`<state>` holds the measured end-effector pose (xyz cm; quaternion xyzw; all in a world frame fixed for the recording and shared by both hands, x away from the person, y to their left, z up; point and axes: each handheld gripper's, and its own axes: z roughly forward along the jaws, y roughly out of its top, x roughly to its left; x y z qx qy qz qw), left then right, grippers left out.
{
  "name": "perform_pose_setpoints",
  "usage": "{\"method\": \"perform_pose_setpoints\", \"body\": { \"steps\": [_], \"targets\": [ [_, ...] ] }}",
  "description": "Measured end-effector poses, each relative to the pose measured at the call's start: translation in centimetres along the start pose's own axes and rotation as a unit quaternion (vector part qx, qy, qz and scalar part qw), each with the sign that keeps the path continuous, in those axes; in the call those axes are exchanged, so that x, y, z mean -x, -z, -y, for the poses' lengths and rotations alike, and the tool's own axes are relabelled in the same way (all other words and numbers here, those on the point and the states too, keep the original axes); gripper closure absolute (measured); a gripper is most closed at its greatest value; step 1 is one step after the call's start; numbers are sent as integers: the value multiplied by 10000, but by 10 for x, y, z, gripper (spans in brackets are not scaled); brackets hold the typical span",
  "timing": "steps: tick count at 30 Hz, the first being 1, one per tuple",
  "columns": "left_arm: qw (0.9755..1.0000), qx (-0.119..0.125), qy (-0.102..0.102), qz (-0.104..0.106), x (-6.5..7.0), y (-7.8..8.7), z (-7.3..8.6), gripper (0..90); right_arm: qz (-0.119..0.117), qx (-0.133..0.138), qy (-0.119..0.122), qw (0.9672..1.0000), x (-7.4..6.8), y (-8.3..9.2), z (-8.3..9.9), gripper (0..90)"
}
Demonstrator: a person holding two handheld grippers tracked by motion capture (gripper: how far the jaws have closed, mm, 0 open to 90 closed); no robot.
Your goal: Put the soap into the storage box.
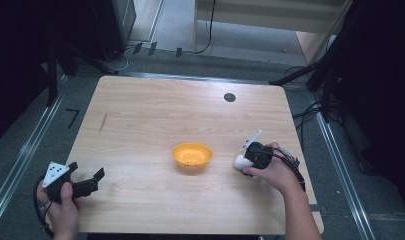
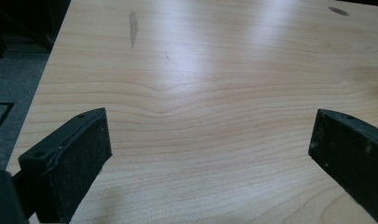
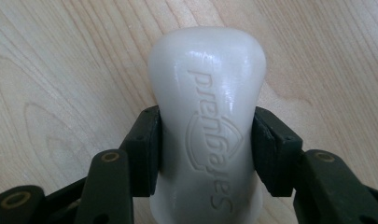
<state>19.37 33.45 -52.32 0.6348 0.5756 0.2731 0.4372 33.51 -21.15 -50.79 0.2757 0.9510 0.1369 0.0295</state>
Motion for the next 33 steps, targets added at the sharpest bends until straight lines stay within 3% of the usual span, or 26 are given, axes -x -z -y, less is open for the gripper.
{"method": "perform_pose_setpoints", "body": {
  "steps": [7, 11, 16, 33],
  "targets": [
    [10000, -2, 9, 5, 0, 0, 0, 0, 10, -95, -22, 10000, 1, 0, -4, 505],
    [10000, 4, 11, 11, 0, 0, 0, 0, 61, -123, 89, 9999, 0, 0, -4, 506],
    [10000, -1, 12, 19, -1, 0, 0, 0, -19, -128, 121, 9998, -1, 2, -4, 507],
    [10000, -6, 15, 20, -1, 0, 0, 0, 113, 150, 396, 9990, -8, 35, -23, 508]
  ]
}}
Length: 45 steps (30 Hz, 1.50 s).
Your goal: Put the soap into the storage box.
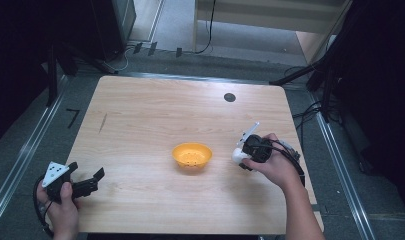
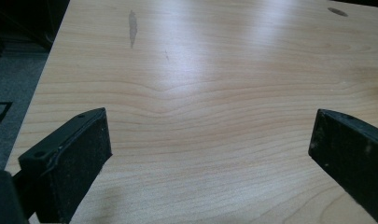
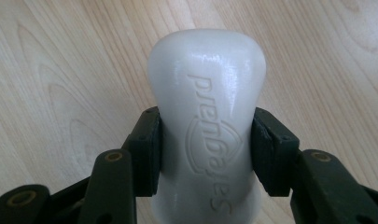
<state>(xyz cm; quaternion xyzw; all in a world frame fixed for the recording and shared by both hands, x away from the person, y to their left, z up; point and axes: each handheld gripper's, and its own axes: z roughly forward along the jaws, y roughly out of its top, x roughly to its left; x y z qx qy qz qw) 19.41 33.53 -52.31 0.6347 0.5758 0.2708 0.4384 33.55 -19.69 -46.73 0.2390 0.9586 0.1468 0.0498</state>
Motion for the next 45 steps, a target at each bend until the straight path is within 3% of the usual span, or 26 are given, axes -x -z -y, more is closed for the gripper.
{"method": "perform_pose_setpoints", "body": {
  "steps": [28, 45],
  "targets": [
    [10000, 8, 54, 8, -1, 0, 0, 0, 93, 112, 428, 9990, -7, 37, -43, 509],
    [10000, 26, 91, 13, -1, 0, 0, 0, -12, 202, 767, 9969, -20, 32, -70, 508]
  ]
}}
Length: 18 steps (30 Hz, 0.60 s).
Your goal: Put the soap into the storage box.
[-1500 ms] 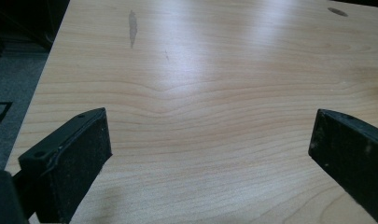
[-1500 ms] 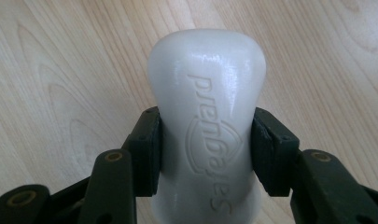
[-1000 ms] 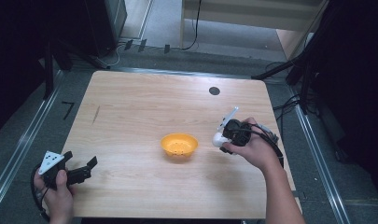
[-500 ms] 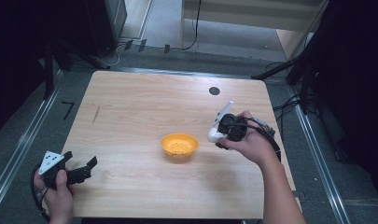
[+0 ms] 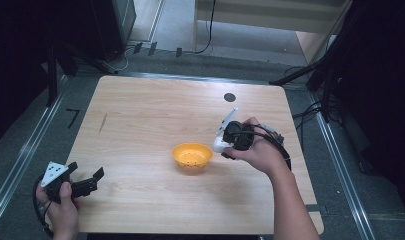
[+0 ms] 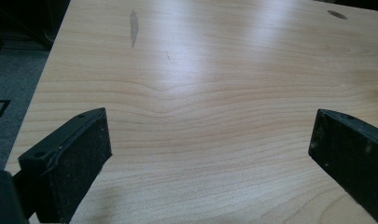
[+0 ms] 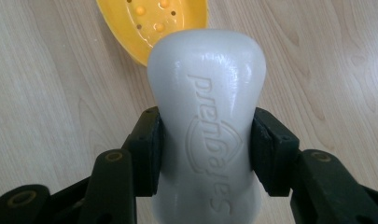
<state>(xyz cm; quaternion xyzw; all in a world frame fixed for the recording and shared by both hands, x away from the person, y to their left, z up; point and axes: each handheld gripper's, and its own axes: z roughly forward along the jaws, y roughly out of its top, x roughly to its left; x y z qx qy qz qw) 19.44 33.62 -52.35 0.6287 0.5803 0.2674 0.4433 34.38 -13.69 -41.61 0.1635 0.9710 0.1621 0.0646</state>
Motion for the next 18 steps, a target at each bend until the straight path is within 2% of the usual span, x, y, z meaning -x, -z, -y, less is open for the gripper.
{"method": "perform_pose_setpoints", "body": {
  "steps": [15, 18],
  "targets": [
    [10000, -8, 3, 12, 0, 0, 0, 0, -129, 44, 291, 9995, -11, -16, -27, 508],
    [10000, -12, 5, 15, 0, 0, 0, 0, -189, 12, 256, 9995, -13, -18, -31, 508]
  ]
}}
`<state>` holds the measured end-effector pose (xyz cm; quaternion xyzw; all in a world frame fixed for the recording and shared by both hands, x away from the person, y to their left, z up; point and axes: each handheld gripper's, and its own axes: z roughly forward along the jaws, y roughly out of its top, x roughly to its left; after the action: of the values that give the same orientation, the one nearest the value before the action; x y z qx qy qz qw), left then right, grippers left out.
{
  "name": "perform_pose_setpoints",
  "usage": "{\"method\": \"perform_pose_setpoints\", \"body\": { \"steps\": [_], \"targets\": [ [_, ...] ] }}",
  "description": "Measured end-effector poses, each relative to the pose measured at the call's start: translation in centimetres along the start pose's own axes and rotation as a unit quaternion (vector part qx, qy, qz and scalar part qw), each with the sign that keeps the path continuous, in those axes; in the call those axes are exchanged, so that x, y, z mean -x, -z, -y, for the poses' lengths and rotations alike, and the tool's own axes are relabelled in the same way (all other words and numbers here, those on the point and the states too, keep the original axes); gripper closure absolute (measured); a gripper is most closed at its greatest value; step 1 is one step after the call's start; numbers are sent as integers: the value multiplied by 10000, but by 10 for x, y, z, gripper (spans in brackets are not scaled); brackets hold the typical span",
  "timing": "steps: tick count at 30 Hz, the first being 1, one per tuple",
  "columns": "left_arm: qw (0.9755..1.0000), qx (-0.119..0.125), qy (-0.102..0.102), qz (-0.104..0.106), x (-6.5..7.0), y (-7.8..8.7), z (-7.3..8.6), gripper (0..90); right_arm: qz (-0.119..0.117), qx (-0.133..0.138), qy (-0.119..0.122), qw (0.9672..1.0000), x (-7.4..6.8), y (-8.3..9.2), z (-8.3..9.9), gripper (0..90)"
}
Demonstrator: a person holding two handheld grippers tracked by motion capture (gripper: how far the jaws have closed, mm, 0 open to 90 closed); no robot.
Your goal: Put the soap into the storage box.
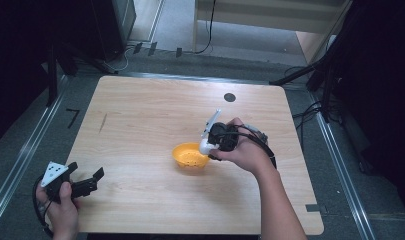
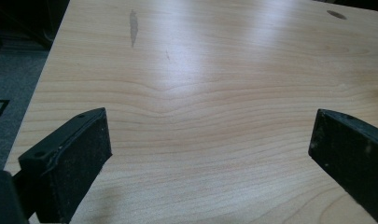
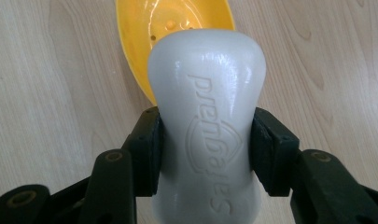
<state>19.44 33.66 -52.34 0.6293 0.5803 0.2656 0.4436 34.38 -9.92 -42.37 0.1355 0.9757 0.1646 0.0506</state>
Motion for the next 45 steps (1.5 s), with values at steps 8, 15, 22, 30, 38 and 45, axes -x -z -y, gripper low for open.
{"method": "perform_pose_setpoints", "body": {
  "steps": [8, 15, 22, 30, 38, 45],
  "targets": [
    [10000, -15, -2, -1, 0, 0, 0, 0, -8, 8, 247, 9997, -3, -7, -16, 508],
    [10000, -22, -1, -4, 0, 0, 0, 0, -69, 7, 388, 9992, -6, -14, -28, 508],
    [10000, -18, 2, 1, 0, 0, 0, 0, -134, -10, 476, 9988, -8, -22, -35, 508],
    [10000, -24, -2, -4, 0, 0, 0, 0, -147, -53, 618, 9980, -9, -31, -43, 508],
    [10000, -24, -4, -2, 0, 0, 0, 0, -161, -110, 836, 9963, -11, -40, -50, 508],
    [10000, -29, -7, -8, 0, 0, 0, 0, -194, -158, 902, 9956, -10, -46, -51, 508]
  ]
}}
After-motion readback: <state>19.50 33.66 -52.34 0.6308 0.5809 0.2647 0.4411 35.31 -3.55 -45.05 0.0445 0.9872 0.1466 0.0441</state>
